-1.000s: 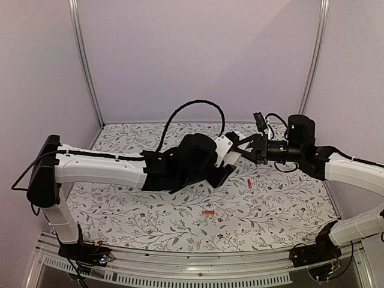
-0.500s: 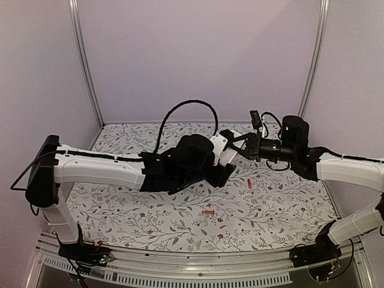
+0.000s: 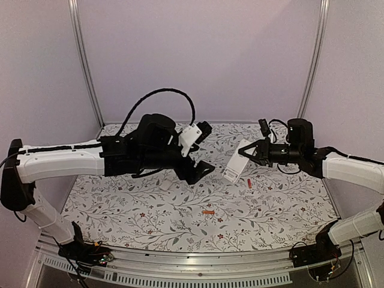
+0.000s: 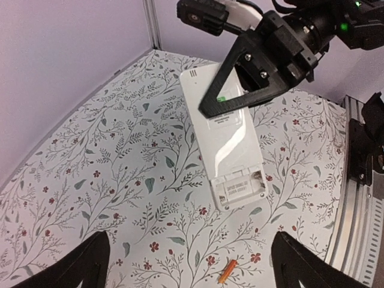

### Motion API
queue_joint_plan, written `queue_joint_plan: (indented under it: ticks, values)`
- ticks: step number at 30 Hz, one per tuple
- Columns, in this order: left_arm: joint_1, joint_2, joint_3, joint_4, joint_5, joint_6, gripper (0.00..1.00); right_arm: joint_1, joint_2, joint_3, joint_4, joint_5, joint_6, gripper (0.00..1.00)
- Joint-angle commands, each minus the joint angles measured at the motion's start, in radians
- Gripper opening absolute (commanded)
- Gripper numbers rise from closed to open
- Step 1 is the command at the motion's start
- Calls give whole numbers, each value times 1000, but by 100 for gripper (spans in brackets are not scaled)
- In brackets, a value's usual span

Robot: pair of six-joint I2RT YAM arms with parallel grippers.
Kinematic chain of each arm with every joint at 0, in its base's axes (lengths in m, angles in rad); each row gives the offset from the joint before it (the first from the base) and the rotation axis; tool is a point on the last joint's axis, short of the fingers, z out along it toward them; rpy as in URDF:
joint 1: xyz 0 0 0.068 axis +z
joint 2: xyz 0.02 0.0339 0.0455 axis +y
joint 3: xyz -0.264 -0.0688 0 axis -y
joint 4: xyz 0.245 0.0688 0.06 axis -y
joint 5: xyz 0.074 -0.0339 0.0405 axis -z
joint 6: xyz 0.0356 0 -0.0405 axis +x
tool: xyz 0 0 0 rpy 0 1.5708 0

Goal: Load the batteries into the remote control
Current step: Pick up the battery from the center of the board.

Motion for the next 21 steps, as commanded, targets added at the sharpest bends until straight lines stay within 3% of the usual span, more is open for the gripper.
queue_joint_plan:
  ticks: [1, 4, 12, 21]
  values:
    - [9, 88, 75, -355, 183, 172, 86, -4, -49, 15, -244, -39, -170, 0]
    - [1, 186, 160, -475, 214, 230, 71, -13, -67, 14, -321, -37, -223, 0]
    - [-45, 415, 339, -662, 232, 335, 61, -95, -70, -30, -413, -74, -267, 0]
    - [-46, 586, 476, -733, 182, 388, 45, -146, -61, -49, -421, -109, -274, 0]
